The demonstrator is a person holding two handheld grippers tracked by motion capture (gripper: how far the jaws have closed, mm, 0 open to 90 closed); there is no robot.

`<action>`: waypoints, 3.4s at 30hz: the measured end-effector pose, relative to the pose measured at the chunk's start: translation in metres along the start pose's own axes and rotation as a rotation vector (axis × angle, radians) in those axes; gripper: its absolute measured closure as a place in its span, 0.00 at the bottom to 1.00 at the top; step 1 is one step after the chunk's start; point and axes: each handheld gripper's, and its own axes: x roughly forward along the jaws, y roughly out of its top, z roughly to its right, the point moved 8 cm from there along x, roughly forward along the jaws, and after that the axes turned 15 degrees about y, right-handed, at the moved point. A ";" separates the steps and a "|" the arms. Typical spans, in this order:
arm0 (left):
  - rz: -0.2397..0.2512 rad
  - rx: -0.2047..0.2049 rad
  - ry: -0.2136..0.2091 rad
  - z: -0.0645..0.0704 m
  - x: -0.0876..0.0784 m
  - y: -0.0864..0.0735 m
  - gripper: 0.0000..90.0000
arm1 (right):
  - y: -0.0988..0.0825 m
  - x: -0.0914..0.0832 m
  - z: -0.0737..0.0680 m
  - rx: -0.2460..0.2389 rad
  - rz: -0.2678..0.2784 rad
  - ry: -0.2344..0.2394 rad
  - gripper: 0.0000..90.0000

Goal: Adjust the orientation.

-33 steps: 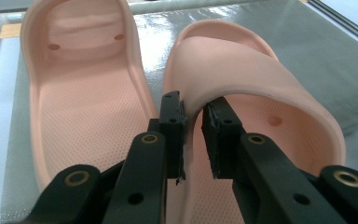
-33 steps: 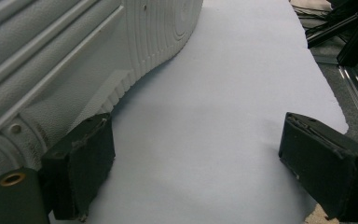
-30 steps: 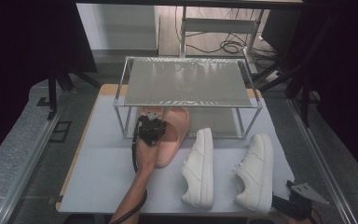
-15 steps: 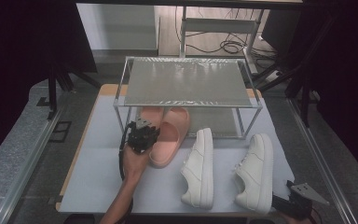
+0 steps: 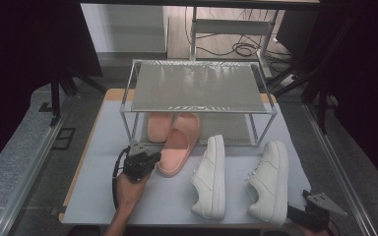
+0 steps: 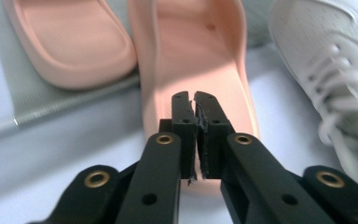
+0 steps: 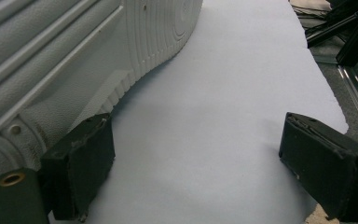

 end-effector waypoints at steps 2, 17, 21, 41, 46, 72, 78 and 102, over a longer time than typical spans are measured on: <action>-0.009 0.018 0.001 0.003 -0.003 -0.007 0.99 | 0.000 0.000 0.000 -0.001 0.000 -0.001 0.11; -0.059 0.112 0.018 0.019 -0.005 -0.045 1.00 | 0.000 0.000 0.000 -0.001 0.000 -0.001 0.11; -0.055 0.111 0.022 0.018 -0.002 -0.048 1.00 | 0.000 0.000 0.000 -0.001 -0.001 -0.001 0.11; -0.086 0.165 0.003 0.039 0.013 -0.035 0.99 | 0.000 0.000 0.000 -0.002 -0.002 -0.001 0.11; -0.078 0.156 -0.004 0.043 0.017 -0.028 0.98 | 0.000 0.000 0.000 -0.001 -0.001 -0.001 0.11; -0.052 0.169 -0.020 0.057 0.034 0.000 0.97 | 0.000 0.000 0.000 0.000 0.000 -0.001 0.11; -0.051 0.157 -0.030 0.059 0.041 0.004 0.97 | 0.000 0.000 0.000 -0.001 -0.003 -0.001 0.11; -0.063 0.153 -0.013 0.061 0.074 0.024 0.97 | 0.000 0.000 0.000 -0.001 0.000 0.000 0.11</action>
